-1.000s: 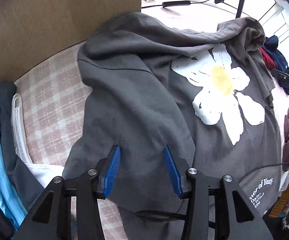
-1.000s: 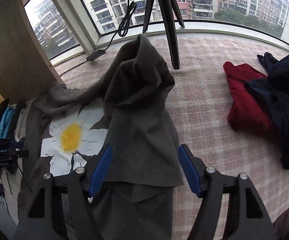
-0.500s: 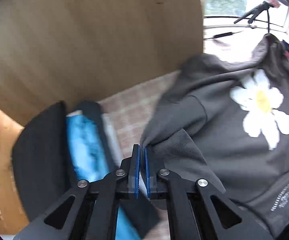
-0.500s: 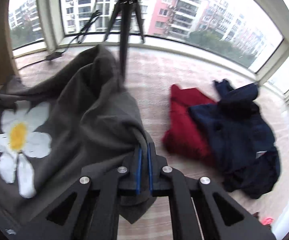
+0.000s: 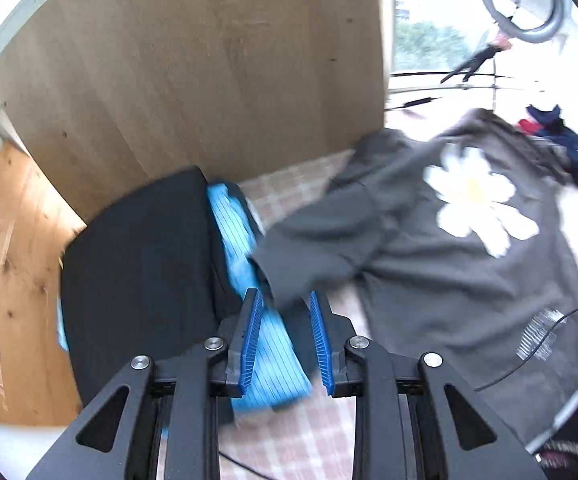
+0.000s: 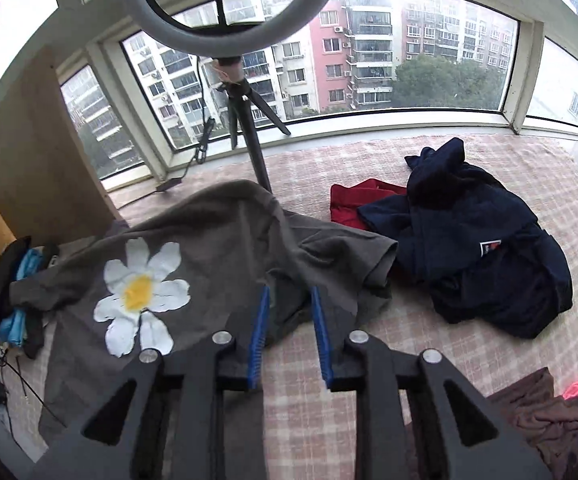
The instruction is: Fold clothes
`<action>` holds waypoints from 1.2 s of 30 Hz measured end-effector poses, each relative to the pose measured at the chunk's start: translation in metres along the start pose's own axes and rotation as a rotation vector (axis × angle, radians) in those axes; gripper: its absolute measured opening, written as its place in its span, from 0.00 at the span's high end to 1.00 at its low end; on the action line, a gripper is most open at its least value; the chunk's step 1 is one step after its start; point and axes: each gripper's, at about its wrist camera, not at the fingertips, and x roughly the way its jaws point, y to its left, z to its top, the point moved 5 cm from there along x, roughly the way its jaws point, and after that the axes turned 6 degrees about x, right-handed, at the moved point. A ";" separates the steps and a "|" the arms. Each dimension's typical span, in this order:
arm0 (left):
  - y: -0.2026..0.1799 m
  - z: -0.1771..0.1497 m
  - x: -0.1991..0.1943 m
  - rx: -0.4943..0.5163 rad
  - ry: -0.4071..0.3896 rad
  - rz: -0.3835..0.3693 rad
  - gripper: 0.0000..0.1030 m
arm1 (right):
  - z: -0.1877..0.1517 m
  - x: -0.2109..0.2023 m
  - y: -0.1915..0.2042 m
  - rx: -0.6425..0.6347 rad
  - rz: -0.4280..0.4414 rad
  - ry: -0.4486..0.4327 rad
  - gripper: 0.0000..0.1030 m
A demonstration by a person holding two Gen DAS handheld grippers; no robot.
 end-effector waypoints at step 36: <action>-0.134 -0.166 -0.032 -0.049 0.000 -0.381 0.98 | -0.320 -0.048 0.021 -0.313 0.083 0.328 0.97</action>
